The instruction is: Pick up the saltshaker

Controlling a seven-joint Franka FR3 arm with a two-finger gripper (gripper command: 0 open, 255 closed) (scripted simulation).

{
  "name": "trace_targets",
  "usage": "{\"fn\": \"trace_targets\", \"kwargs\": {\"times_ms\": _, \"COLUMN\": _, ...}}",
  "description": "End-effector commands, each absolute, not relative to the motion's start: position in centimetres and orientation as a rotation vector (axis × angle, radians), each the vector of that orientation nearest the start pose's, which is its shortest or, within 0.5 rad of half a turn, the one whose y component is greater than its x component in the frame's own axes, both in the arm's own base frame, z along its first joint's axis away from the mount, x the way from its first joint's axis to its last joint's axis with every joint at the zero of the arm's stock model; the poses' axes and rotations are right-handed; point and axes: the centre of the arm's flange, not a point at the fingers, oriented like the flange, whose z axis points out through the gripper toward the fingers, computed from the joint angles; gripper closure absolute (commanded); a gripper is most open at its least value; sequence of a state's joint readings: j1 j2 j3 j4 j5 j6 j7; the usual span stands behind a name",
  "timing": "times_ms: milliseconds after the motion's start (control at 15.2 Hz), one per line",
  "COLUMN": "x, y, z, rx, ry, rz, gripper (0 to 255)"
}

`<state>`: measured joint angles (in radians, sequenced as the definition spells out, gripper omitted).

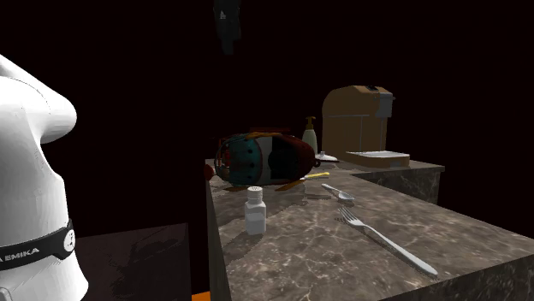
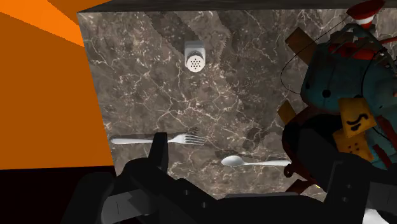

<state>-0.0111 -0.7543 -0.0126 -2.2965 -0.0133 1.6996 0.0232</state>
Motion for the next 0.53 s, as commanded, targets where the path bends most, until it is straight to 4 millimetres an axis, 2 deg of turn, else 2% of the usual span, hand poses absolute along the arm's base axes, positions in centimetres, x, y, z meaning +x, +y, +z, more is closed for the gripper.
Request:
{"fn": "trace_targets", "kwargs": {"times_ms": 0, "x": 32.9, "y": -1.0, "z": 62.1, "rx": -3.136, "ry": 0.068, "rz": -0.247, "gripper": 0}}
{"fn": "trace_targets", "kwargs": {"times_ms": 462, "x": 36.6, "y": -2.6, "z": 53.4, "rx": -3.106, "ry": 0.068, "rz": -0.123, "gripper": 0}}
